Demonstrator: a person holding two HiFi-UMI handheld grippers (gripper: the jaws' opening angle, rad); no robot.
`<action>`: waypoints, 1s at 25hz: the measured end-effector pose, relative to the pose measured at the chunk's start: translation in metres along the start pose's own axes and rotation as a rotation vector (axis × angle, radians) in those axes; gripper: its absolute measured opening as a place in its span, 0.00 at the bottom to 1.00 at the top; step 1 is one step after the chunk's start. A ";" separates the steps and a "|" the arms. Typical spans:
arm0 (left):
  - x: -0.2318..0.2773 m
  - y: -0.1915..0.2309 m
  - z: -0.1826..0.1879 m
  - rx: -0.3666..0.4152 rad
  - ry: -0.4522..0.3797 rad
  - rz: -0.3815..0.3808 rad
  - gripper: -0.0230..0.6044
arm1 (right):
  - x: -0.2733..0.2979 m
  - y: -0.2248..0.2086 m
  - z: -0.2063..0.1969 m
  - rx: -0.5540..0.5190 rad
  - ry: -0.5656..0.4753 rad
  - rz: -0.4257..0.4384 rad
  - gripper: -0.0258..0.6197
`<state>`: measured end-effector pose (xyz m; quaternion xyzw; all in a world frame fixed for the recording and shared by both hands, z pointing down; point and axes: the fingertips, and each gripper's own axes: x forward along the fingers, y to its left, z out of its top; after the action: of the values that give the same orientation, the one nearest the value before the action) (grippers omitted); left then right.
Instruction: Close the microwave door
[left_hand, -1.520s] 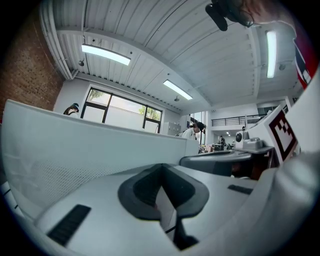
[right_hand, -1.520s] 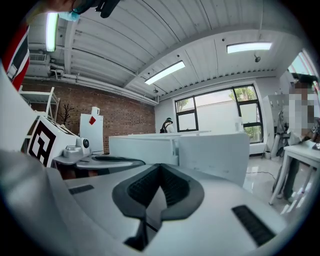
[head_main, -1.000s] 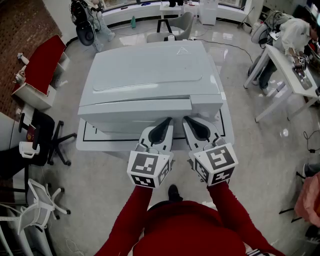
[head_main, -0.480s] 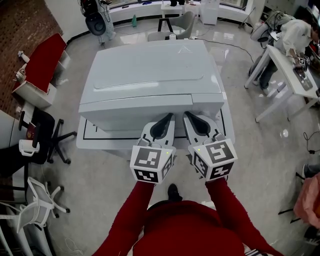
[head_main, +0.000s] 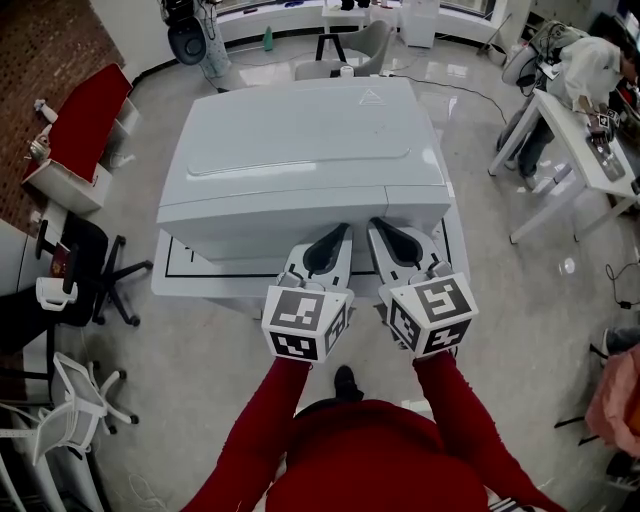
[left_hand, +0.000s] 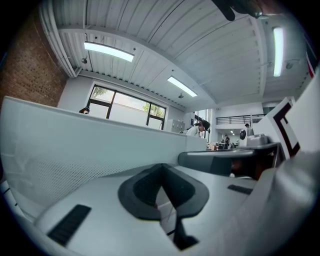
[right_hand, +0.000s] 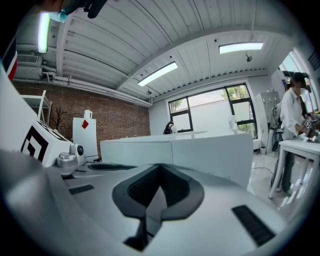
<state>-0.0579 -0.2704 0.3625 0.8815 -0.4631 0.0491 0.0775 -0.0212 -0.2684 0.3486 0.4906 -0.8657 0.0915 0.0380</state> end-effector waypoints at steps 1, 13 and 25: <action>0.000 0.001 0.000 -0.004 0.000 -0.001 0.05 | 0.000 0.002 0.001 0.002 -0.004 0.015 0.06; -0.035 0.010 -0.006 -0.044 -0.012 0.026 0.05 | -0.051 0.025 0.010 0.134 -0.059 0.294 0.06; -0.071 -0.012 -0.007 0.007 -0.013 0.009 0.05 | -0.103 -0.004 0.000 0.145 -0.075 0.275 0.06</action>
<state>-0.0883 -0.2046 0.3566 0.8801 -0.4672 0.0454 0.0710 0.0357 -0.1836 0.3330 0.3719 -0.9167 0.1398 -0.0431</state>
